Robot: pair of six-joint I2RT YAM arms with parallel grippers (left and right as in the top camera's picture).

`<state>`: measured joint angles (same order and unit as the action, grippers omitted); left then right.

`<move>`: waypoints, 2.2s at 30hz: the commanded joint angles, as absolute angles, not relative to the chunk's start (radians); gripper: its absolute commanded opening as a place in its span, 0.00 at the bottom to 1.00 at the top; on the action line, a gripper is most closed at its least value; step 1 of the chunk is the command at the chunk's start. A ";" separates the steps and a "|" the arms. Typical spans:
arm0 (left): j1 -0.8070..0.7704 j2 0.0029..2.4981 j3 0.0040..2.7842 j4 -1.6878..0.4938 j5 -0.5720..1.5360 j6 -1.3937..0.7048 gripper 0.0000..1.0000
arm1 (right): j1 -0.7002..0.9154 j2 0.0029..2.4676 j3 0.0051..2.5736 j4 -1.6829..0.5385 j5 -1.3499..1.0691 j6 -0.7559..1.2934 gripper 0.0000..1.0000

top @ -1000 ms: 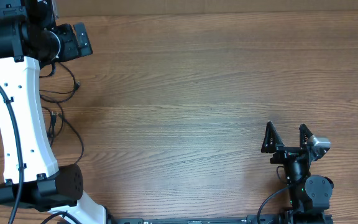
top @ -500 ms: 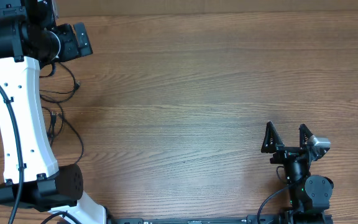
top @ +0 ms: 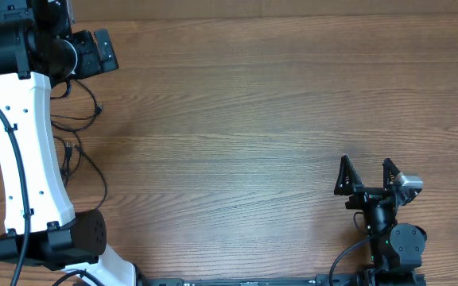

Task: Untangle cables

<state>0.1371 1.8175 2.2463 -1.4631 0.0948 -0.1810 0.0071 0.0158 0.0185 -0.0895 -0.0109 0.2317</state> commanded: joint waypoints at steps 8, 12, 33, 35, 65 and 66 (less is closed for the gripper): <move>0.137 1.682 2.204 -1.412 0.057 -0.186 1.00 | 0.004 0.010 0.008 -0.084 -0.004 0.233 1.00; 0.137 1.544 2.014 -1.252 0.051 -0.179 1.00 | 0.004 0.010 0.008 -0.084 -0.004 0.233 1.00; 0.137 0.588 0.694 -0.355 0.045 -0.126 1.00 | 0.004 0.010 0.008 -0.084 -0.004 0.233 1.00; 0.137 0.498 0.585 -0.295 0.045 -0.126 1.00 | 0.004 0.010 0.008 -0.084 -0.004 0.233 1.00; 0.137 0.002 0.012 -0.076 0.037 -0.164 1.00 | 0.004 0.010 0.008 -0.084 -0.004 0.233 1.00; 0.137 0.002 0.007 -0.054 0.038 -0.164 1.00 | 0.004 0.010 0.008 -0.084 -0.004 0.233 1.00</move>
